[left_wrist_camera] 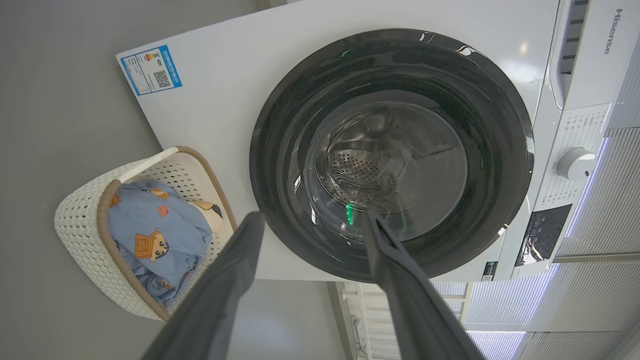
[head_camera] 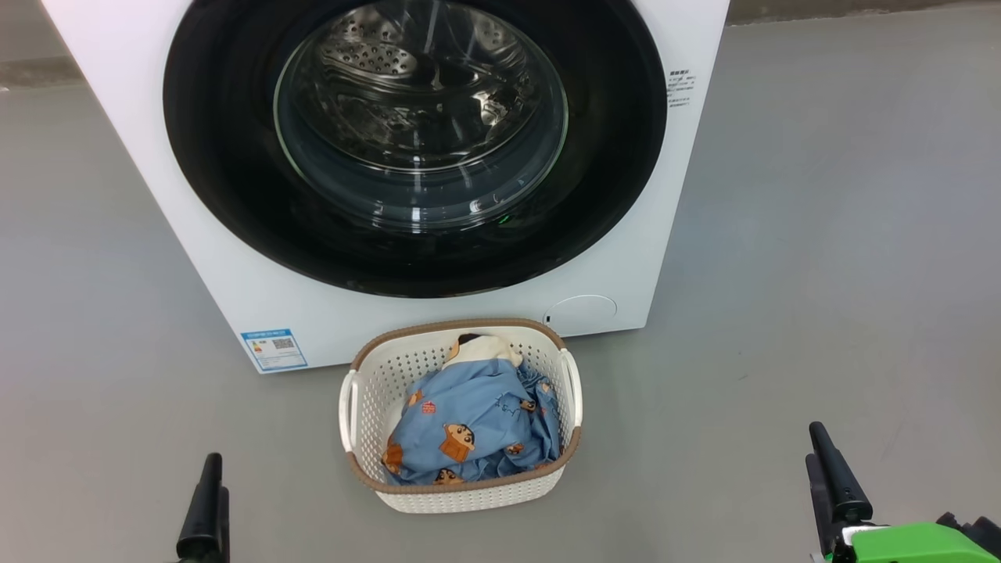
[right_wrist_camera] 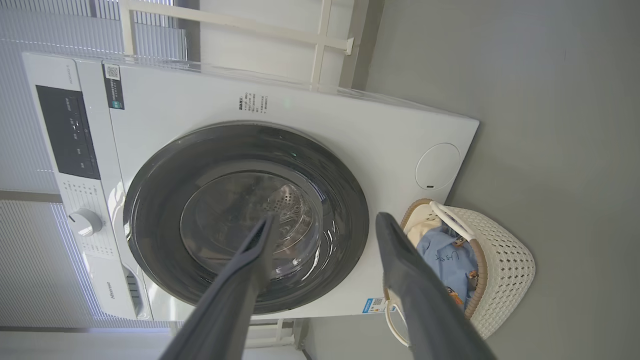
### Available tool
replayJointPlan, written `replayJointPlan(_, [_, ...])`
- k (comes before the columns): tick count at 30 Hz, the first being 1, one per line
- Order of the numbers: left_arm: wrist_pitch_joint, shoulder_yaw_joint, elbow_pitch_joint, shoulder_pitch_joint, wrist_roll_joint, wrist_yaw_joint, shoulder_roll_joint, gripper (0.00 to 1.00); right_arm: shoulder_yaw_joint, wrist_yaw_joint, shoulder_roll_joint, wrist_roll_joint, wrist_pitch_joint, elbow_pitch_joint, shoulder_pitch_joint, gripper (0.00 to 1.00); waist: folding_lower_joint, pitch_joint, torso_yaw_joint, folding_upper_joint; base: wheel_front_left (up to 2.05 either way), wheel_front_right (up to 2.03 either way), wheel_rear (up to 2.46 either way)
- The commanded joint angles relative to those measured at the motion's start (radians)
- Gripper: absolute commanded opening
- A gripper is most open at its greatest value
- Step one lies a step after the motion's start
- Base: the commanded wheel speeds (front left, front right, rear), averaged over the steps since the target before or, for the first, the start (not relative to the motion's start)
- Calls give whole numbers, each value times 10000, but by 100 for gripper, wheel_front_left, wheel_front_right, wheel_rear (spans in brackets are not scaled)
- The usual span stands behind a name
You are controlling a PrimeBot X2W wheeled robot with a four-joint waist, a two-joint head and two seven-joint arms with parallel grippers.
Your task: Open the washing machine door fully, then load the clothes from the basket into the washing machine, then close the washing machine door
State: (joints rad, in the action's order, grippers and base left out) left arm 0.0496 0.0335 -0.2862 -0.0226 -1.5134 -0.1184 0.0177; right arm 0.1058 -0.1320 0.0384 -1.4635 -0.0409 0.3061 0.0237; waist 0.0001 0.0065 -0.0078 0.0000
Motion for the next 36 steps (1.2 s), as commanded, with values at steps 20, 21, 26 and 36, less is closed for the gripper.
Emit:
replayJointPlan(20, [-681, -268, 610, -468, 2365, -44, 425, 100, -515, 5, 348, 2801, 632, -543, 730, 100, -1, 18, -65, 0, 0, 0, 0])
replayJointPlan(21, [-711, -288, 612, -469, 2495, -45, 438, 100, -537, 5, 359, 2962, 662, -547, 740, 100, -1, 18, -68, 0, 0, 0, 0])
replayJointPlan(26, [-860, -399, 634, -473, 3178, -50, 513, 100, -671, 5, 418, 3741, 808, -574, 794, 100, -1, 11, -85, 0, 0, 0, 0])
replayJointPlan(36, [-1157, -432, 686, -417, 4640, -59, 573, 100, -872, 6, 485, 5347, 1101, -605, 853, 100, -1, -31, -148, 0, 0, 0, 0])
